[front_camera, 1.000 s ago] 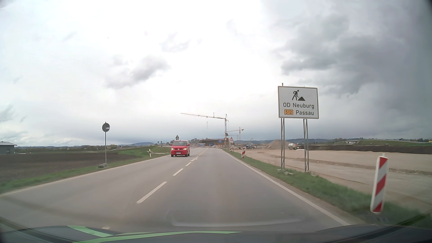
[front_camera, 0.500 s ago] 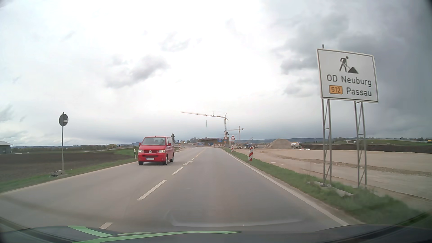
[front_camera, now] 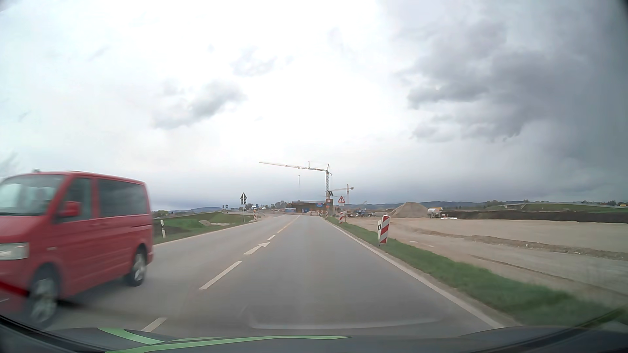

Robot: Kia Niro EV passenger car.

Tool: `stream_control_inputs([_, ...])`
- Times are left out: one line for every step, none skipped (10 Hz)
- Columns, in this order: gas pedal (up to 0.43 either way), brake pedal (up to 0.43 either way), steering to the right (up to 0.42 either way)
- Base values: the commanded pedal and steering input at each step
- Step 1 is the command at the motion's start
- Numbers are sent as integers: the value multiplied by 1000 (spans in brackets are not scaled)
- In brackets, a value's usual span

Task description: Follow the waypoints while adhering to traffic rules and regulations

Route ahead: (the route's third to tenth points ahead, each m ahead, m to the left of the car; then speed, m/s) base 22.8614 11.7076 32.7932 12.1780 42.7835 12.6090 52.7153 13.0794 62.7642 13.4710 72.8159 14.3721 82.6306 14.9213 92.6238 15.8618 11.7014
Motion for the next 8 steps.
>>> stream_control_inputs([110, 0, 0])
stream_control_inputs([110, 0, 0])
stream_control_inputs([98, 0, -1])
stream_control_inputs([98, 0, -1])
stream_control_inputs([98, 0, -2])
stream_control_inputs([98, 0, -2])
stream_control_inputs([98, 0, -2])
stream_control_inputs([98, 0, -2])
